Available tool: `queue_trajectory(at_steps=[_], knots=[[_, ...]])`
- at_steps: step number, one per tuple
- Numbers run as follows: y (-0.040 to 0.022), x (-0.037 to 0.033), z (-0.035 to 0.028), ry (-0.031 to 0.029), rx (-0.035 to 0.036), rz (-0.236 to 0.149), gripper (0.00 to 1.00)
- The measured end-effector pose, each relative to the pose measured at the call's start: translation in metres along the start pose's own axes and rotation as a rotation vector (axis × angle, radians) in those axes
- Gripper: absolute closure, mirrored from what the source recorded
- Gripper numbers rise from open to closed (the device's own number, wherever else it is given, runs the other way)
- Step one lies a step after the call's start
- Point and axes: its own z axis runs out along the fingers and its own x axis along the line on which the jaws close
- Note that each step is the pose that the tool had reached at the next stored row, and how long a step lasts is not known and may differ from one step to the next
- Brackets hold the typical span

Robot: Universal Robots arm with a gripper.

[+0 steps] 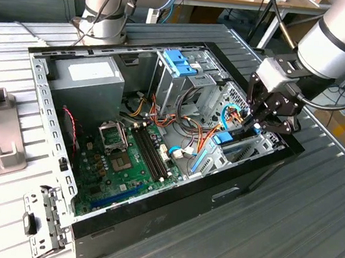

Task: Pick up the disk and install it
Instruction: 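Insert the first disk wire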

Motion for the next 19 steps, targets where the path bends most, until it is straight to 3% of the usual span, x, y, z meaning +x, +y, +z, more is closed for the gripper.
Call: queue_trajectory(at_steps=[19], knots=[[-0.0009, -0.0011, -0.0034, 0.0001, 0.0001, 0.0, 0.82]])
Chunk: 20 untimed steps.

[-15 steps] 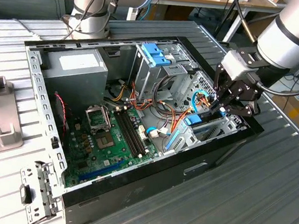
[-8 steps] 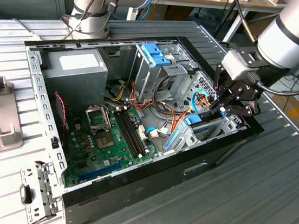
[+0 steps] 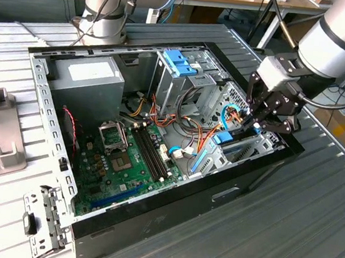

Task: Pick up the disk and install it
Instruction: 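Insert the first disk wire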

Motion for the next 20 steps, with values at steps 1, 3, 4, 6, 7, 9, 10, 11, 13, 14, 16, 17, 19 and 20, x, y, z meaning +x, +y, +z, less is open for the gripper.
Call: queue_trajectory(at_steps=[1, 3, 4, 6, 7, 9, 10, 11, 13, 14, 16, 17, 19, 20], knots=[[-0.0005, -0.0001, 0.0, 0.0, -0.0001, 0.0, 0.82], [-0.0018, -0.0001, -0.0001, 0.0002, -0.0005, 0.0, 0.82], [-0.0025, -0.0001, 0.0, 0.0001, -0.0007, 0.0, 0.82], [-0.0028, -0.0001, 0.0001, -0.0001, -0.0007, 0.0, 0.82], [-0.0028, -0.0001, 0.0001, 0.0, -0.0008, 0.0, 0.82], [-0.0028, -0.0001, 0.0003, 0.0002, -0.0008, 0.0, 0.82], [-0.0028, -0.0001, 0.0004, 0.0001, -0.0008, 0.0, 0.82], [-0.0029, -0.0002, 0.0006, -0.0001, -0.0008, 0.0, 0.82], [-0.0028, -0.0006, 0.0011, 0.0, -0.0008, 0.0, 0.82], [-0.0028, -0.0006, 0.0013, 0.0002, -0.0008, 0.0, 0.82], [-0.0028, -0.0007, 0.0017, 0.0003, -0.0008, 0.0, 0.82], [-0.0028, -0.0006, 0.0019, 0.0002, -0.0008, 0.0, 0.82], [-0.0025, -0.0006, 0.0021, 0.0001, -0.0007, 0.0, 0.82], [-0.0024, -0.0006, 0.0023, 0.0001, -0.0008, 0.0, 0.82]])
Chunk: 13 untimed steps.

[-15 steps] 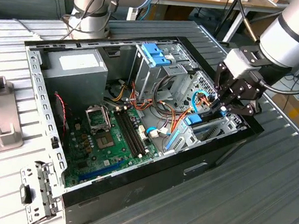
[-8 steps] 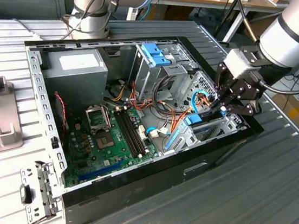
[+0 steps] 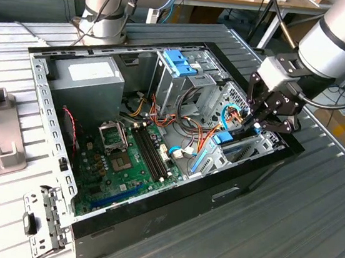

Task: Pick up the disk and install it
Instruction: 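Insert the first disk wire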

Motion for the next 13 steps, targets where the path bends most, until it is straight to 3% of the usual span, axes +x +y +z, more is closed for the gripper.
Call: queue_trajectory(at_steps=[10, 11, 13], knots=[[0.0001, 0.0004, 0.004, -0.0017, -0.0001, 0.0, 0.82], [0.0001, 0.0004, 0.0041, -0.0021, -0.0001, 0.0, 0.81], [0.0001, 0.0004, 0.004, -0.0023, -0.0001, 0.0, 0.69]])
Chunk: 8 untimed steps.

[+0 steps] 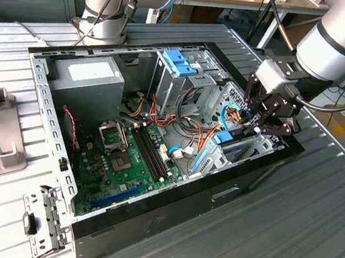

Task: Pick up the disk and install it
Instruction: 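Insert the first disk wire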

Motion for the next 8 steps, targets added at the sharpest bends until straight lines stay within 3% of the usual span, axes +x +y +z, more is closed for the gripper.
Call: queue_trajectory(at_steps=[4, 8], knots=[[0.0, -0.0002, -0.0019, 0.0001, 0.0, 0.0, 0.69], [-0.0001, -0.0014, -0.0127, -0.0004, -0.0001, 0.0, 0.69]])
